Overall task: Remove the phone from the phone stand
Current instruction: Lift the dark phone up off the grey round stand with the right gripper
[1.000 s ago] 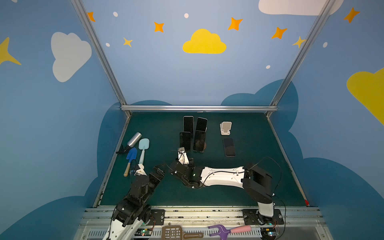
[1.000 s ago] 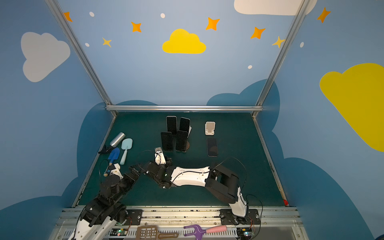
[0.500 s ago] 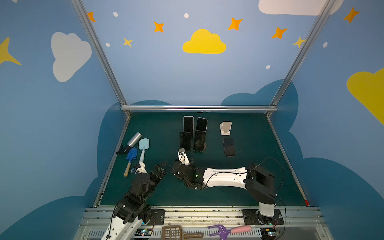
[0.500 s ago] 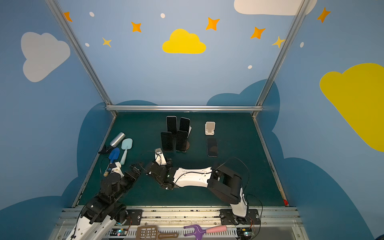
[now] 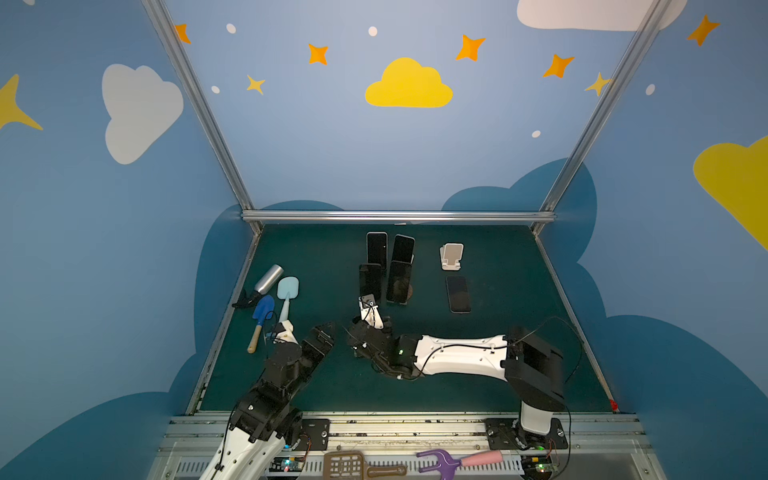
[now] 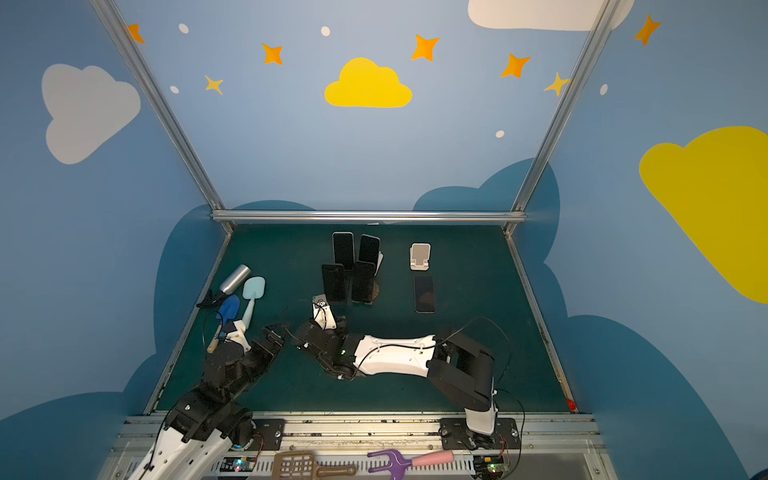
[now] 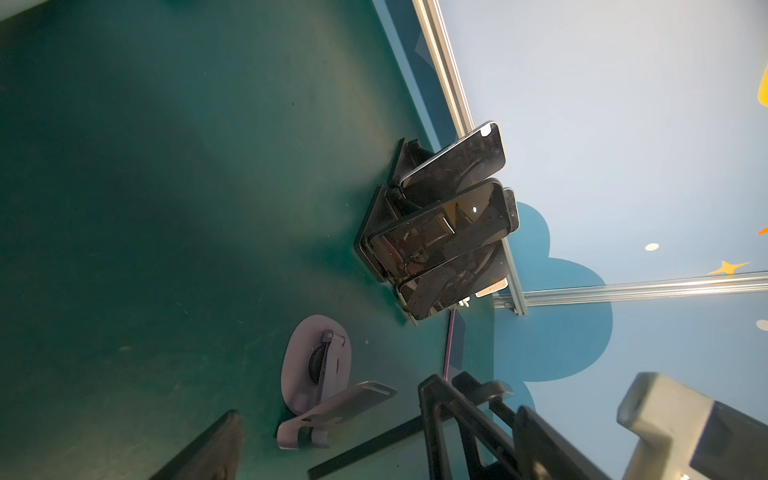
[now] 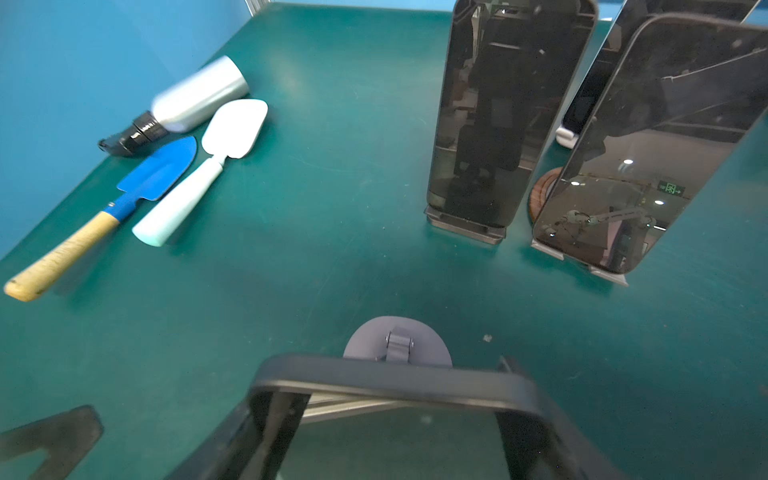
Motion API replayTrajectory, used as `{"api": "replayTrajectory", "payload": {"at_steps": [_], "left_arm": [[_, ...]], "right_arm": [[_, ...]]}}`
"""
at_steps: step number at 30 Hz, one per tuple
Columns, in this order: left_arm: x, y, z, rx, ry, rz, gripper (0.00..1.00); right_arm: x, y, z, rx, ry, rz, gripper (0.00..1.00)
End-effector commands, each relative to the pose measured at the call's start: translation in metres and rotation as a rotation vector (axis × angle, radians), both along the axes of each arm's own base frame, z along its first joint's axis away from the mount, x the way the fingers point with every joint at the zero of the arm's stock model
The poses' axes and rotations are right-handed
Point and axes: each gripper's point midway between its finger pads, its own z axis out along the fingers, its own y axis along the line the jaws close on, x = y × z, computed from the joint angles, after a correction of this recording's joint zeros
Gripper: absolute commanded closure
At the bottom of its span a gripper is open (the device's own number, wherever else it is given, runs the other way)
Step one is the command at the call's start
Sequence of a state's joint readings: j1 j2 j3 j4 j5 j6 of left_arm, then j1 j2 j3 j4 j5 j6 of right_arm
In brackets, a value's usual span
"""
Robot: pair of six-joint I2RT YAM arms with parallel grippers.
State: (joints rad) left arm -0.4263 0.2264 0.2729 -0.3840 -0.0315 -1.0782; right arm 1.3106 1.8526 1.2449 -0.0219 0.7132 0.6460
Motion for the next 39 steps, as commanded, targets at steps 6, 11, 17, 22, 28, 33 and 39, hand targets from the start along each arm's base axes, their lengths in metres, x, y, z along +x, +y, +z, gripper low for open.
{"api": "replayTrajectory", "payload": {"at_steps": [6, 11, 17, 22, 28, 33, 39], "left_arm": [[0.001, -0.002, 0.006, -0.017, -0.023, -0.007, 0.00], [0.003, -0.002, 0.011, -0.021, -0.035, -0.004, 0.00], [0.006, -0.006, 0.017, -0.018, -0.036, -0.017, 0.00], [0.007, -0.007, 0.025, -0.019, -0.046, -0.024, 0.00], [0.008, -0.009, 0.026, -0.033, -0.045, -0.026, 0.00], [0.008, -0.008, 0.027, -0.027, -0.049, -0.023, 0.00], [0.010, -0.009, 0.024, -0.029, -0.039, -0.022, 0.00]], "right_arm": [[0.002, -0.003, 0.022, 0.064, -0.024, -0.020, 0.36], [0.001, -0.009, 0.034, 0.071, -0.044, -0.018, 0.36], [0.001, -0.022, 0.046, 0.059, -0.068, -0.027, 0.37], [0.004, -0.040, 0.052, 0.040, -0.088, -0.052, 0.37], [0.013, -0.070, 0.058, 0.025, -0.098, -0.091, 0.37], [0.023, -0.102, 0.059, -0.004, -0.096, -0.133, 0.37], [0.032, -0.135, 0.046, -0.035, -0.058, -0.177, 0.38]]}}
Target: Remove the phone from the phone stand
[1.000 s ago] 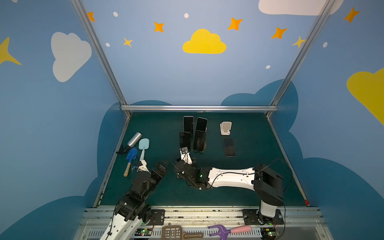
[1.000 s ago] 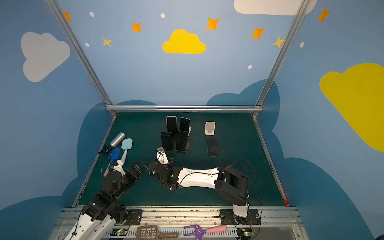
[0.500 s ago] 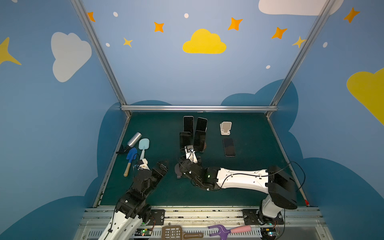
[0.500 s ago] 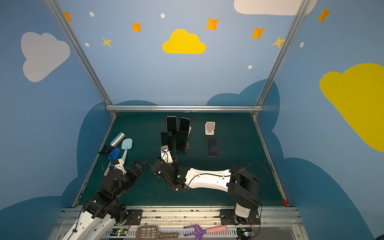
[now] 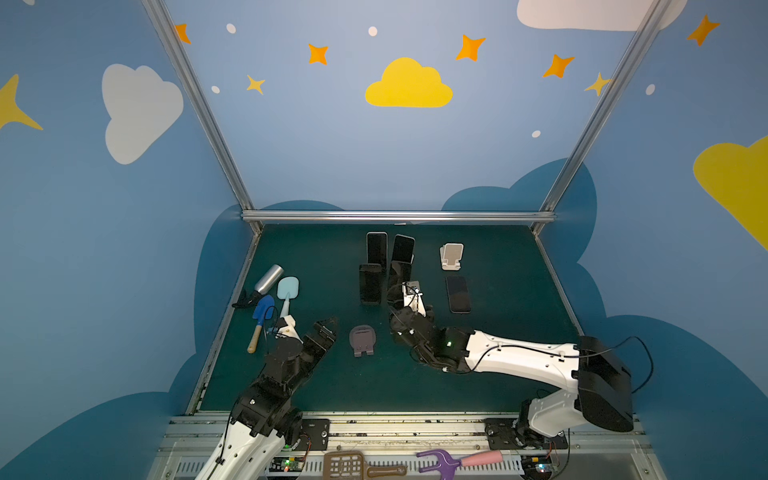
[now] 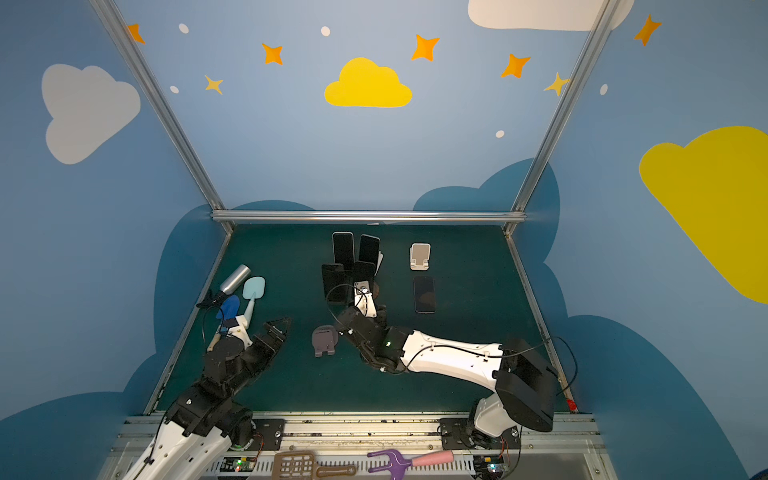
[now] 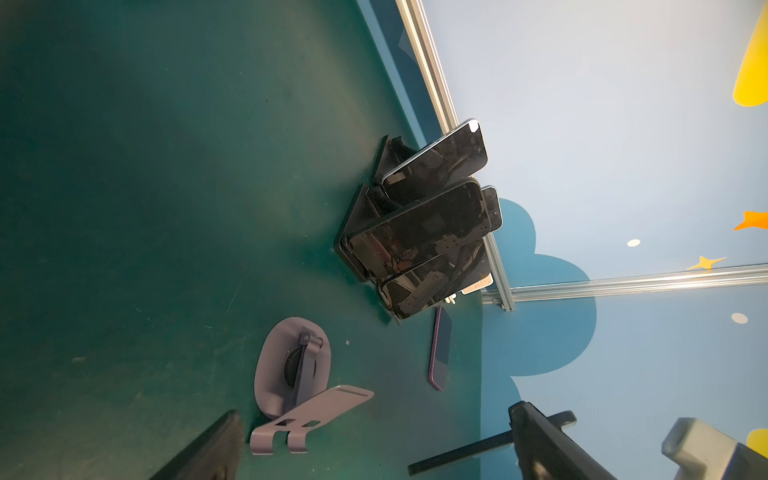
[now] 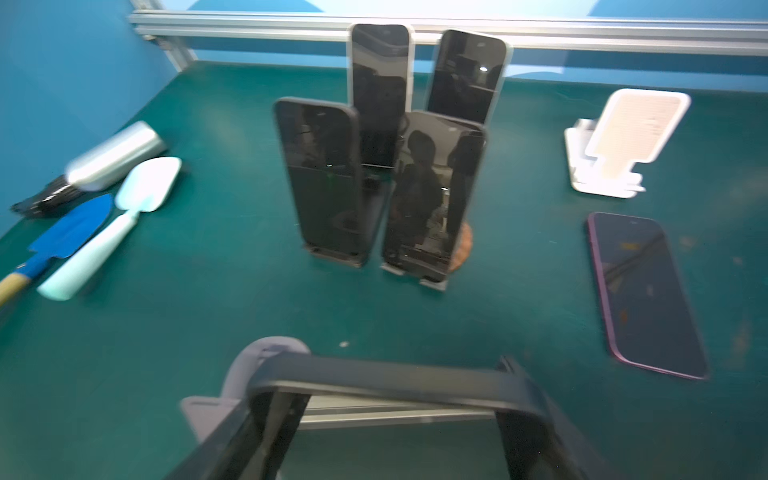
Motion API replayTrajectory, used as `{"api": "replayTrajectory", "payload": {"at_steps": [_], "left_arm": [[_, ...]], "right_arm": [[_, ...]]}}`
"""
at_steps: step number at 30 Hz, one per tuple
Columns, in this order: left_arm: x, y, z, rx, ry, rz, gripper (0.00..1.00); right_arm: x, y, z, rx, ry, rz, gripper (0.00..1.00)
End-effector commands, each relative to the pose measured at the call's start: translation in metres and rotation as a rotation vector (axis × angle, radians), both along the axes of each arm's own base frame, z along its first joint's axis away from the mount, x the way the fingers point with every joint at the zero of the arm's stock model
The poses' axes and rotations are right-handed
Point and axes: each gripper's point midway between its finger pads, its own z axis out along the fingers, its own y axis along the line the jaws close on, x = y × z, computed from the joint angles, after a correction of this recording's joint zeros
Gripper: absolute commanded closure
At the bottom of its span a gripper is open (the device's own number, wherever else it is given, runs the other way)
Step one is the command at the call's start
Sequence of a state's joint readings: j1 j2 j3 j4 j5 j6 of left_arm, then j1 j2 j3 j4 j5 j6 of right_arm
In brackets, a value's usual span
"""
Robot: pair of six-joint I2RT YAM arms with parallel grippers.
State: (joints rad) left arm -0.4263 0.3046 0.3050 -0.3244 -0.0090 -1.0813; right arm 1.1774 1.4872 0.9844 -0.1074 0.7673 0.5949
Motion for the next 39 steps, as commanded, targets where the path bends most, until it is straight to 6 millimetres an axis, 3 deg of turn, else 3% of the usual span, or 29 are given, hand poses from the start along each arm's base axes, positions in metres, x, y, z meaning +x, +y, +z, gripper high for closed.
{"api": "replayTrajectory", "payload": {"at_steps": [1, 11, 15, 20, 30, 39], "left_arm": [[0.003, -0.002, 0.012, -0.011, -0.029, -0.004, 0.00], [0.008, -0.005, 0.004, -0.018, -0.021, -0.006, 0.00], [0.009, -0.006, 0.002, -0.009, -0.014, -0.010, 0.00], [0.009, -0.006, 0.002, -0.009, -0.015, -0.009, 0.00], [0.009, -0.004, 0.003, 0.002, -0.019, -0.004, 0.00], [0.011, -0.003, 0.004, 0.016, -0.025, 0.000, 0.00]], "right_arm": [[0.004, -0.023, 0.001, -0.003, 0.011, -0.037, 0.38], [0.012, -0.098, -0.032, -0.055, 0.127, -0.116, 0.38], [0.015, -0.116, -0.045, -0.059, 0.171, -0.134, 0.38], [0.026, -0.118, -0.047, -0.041, 0.193, -0.126, 0.39], [0.055, -0.100, -0.065, -0.036, 0.246, -0.084, 0.40], [0.078, -0.093, -0.068, -0.032, 0.274, -0.062, 0.40]]}}
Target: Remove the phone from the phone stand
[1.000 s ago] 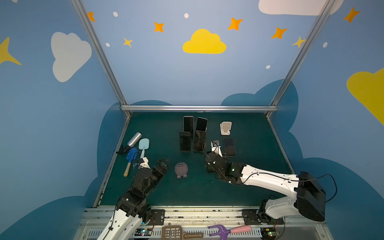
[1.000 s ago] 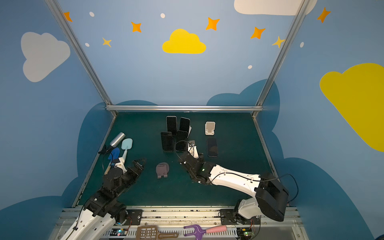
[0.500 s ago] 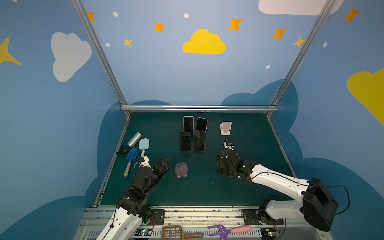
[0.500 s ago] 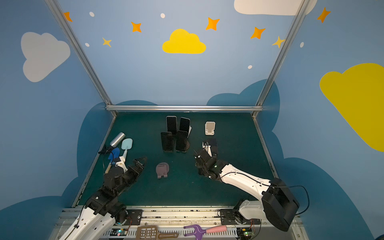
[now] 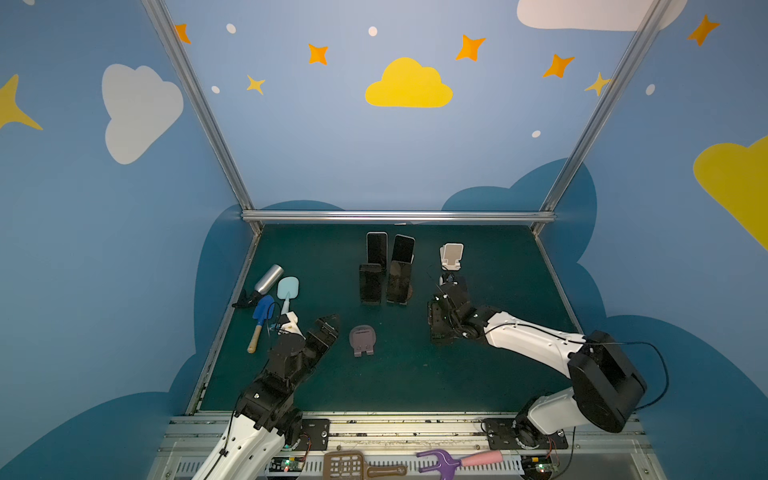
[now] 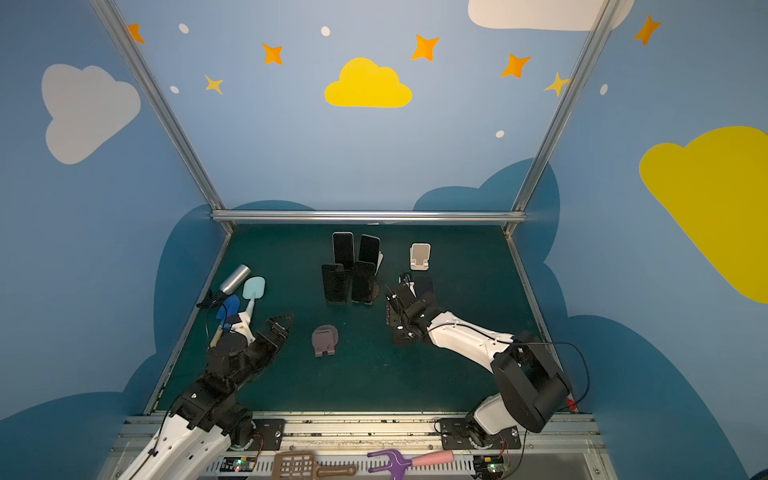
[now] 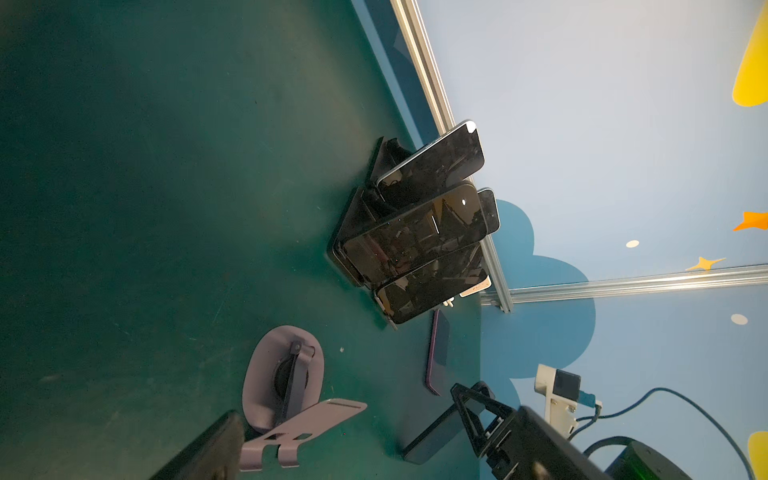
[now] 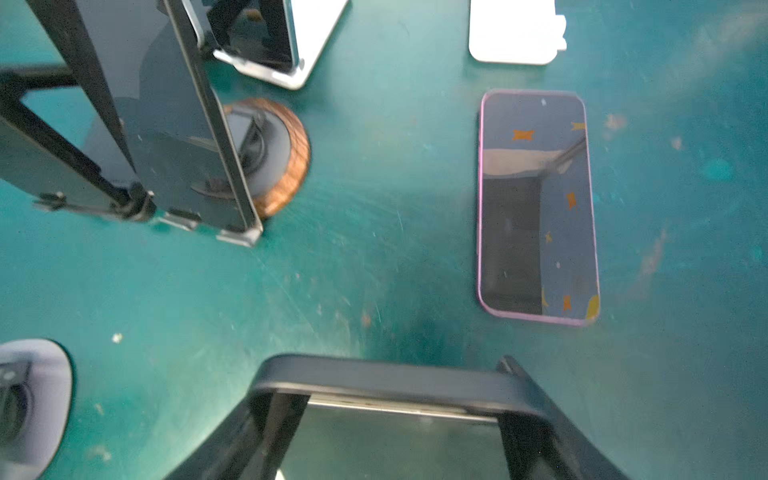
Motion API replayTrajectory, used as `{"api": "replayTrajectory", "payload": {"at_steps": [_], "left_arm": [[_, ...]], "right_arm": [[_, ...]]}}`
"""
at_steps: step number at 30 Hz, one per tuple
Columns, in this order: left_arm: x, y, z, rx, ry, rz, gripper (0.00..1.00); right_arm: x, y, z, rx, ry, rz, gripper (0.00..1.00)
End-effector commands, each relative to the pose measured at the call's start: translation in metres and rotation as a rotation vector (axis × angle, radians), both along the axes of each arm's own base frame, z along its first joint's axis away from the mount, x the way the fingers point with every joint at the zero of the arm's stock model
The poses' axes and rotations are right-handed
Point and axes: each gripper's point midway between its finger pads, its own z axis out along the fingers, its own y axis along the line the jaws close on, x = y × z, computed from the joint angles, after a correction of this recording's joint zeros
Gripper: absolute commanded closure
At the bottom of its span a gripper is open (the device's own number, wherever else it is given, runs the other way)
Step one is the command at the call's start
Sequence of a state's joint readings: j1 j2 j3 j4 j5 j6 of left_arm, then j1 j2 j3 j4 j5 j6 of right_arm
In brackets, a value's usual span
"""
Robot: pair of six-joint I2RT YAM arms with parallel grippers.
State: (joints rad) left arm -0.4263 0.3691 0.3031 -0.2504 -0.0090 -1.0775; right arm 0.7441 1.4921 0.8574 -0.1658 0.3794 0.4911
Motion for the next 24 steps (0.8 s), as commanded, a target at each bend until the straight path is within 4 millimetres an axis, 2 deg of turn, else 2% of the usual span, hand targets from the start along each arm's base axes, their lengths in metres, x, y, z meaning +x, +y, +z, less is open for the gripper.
{"api": "replayTrajectory", "payload": {"at_steps": [1, 8, 15, 24], "left_arm": [[0.002, 0.001, 0.002, 0.017, -0.015, 0.000, 0.00], [0.002, 0.000, 0.001, 0.018, -0.009, -0.001, 0.00], [0.002, 0.002, 0.001, 0.027, -0.008, 0.006, 0.00], [0.004, -0.001, 0.002, 0.025, 0.003, -0.005, 0.00]], "right_arm": [[0.019, 0.013, 0.016, 0.045, -0.032, 0.024, 0.40], [0.048, 0.018, 0.009, 0.050, -0.006, 0.023, 0.40], [0.075, 0.020, 0.018, 0.031, 0.013, 0.036, 0.40], [0.101, 0.016, 0.014, 0.045, 0.082, 0.044, 0.40]]}}
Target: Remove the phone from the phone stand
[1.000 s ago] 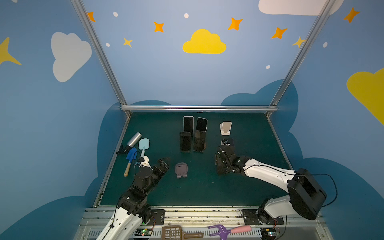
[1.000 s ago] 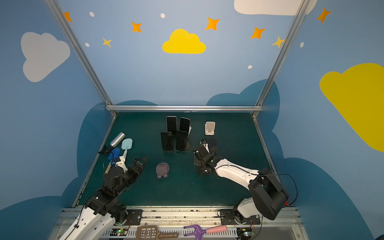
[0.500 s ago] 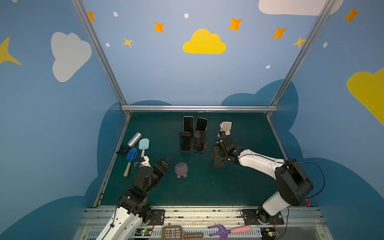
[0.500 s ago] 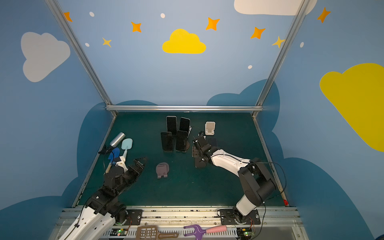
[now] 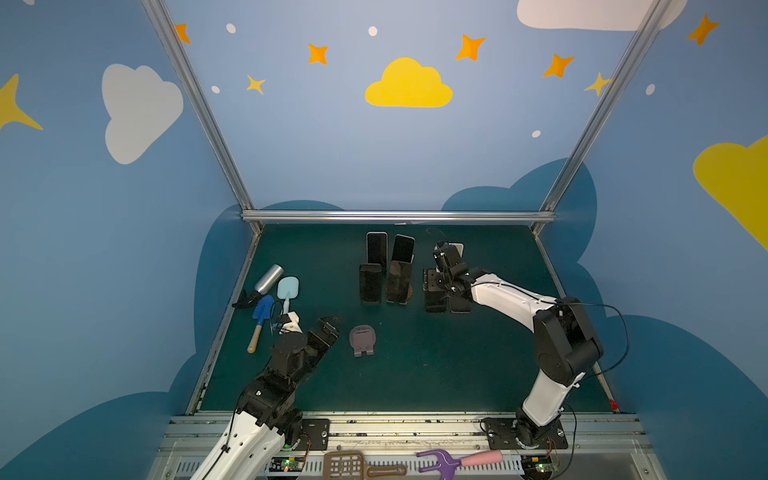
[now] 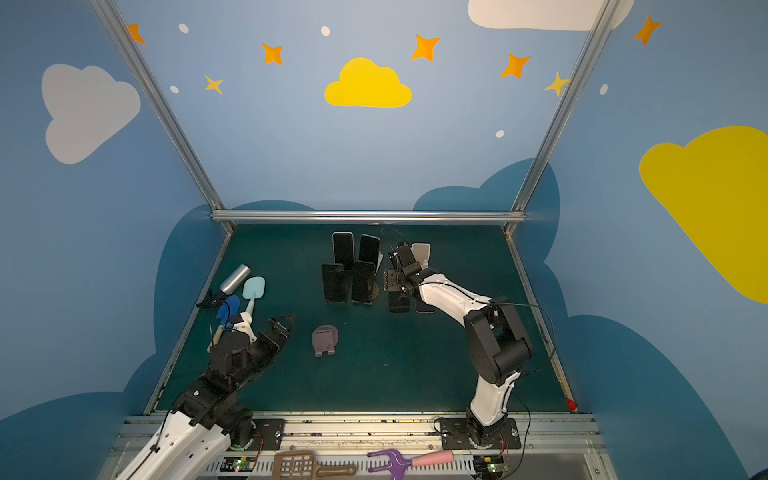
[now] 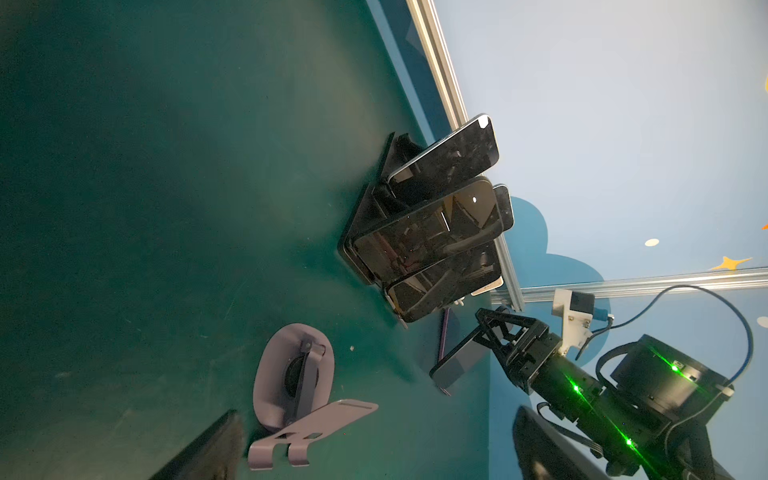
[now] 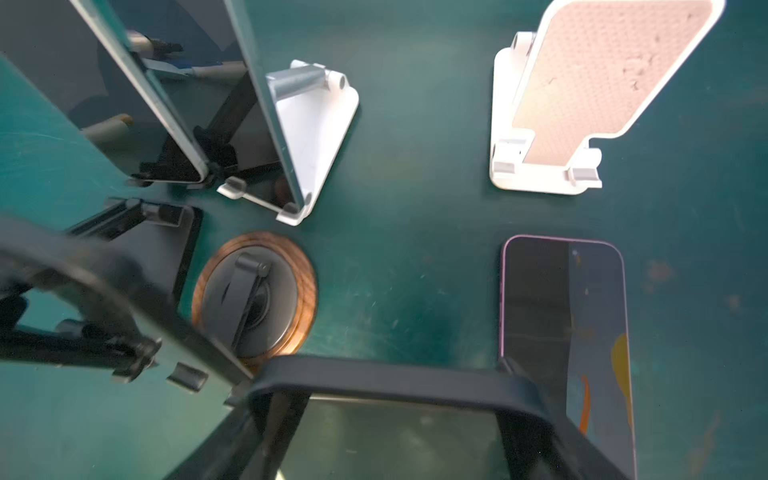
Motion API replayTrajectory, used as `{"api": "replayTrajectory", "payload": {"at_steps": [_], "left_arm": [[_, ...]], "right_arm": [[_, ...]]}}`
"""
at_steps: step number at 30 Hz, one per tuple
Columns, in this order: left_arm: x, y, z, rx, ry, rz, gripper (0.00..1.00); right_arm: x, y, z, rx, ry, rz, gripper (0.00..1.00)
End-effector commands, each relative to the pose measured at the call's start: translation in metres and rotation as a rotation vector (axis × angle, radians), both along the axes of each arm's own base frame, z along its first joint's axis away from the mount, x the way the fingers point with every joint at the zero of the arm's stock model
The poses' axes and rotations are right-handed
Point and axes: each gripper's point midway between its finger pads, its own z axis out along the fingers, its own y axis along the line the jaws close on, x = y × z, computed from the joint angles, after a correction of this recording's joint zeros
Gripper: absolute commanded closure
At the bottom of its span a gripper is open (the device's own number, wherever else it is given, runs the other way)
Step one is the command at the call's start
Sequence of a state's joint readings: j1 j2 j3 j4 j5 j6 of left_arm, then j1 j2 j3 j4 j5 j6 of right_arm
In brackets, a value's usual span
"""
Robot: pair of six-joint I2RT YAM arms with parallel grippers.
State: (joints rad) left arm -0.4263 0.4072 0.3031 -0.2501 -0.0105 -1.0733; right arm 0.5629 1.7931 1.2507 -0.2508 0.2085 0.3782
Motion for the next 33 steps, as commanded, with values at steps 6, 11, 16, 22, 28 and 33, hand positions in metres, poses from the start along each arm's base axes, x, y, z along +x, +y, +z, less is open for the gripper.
{"api": "replayTrajectory", "payload": {"at_steps": [6, 11, 16, 22, 28, 33], "left_arm": [[0.003, -0.001, 0.014, 0.010, -0.032, -0.007, 0.00], [0.004, -0.002, 0.014, 0.007, -0.028, -0.008, 0.00], [0.005, -0.004, 0.012, -0.004, -0.020, -0.014, 0.00], [0.005, -0.006, 0.012, -0.003, -0.015, -0.022, 0.00], [0.006, -0.005, 0.011, -0.007, -0.013, -0.013, 0.00], [0.007, -0.006, 0.011, -0.009, -0.015, -0.014, 0.00]], "right_arm": [[0.010, -0.002, -0.008, 0.000, 0.094, 0.046, 0.40], [0.008, -0.004, -0.026, -0.036, 0.217, 0.034, 0.40], [0.013, -0.005, -0.040, -0.047, 0.286, 0.020, 0.41], [0.018, -0.003, -0.062, -0.081, 0.347, 0.025, 0.41], [0.023, -0.003, -0.072, -0.097, 0.363, 0.027, 0.41], [0.024, -0.005, -0.081, -0.137, 0.388, 0.023, 0.39]]}}
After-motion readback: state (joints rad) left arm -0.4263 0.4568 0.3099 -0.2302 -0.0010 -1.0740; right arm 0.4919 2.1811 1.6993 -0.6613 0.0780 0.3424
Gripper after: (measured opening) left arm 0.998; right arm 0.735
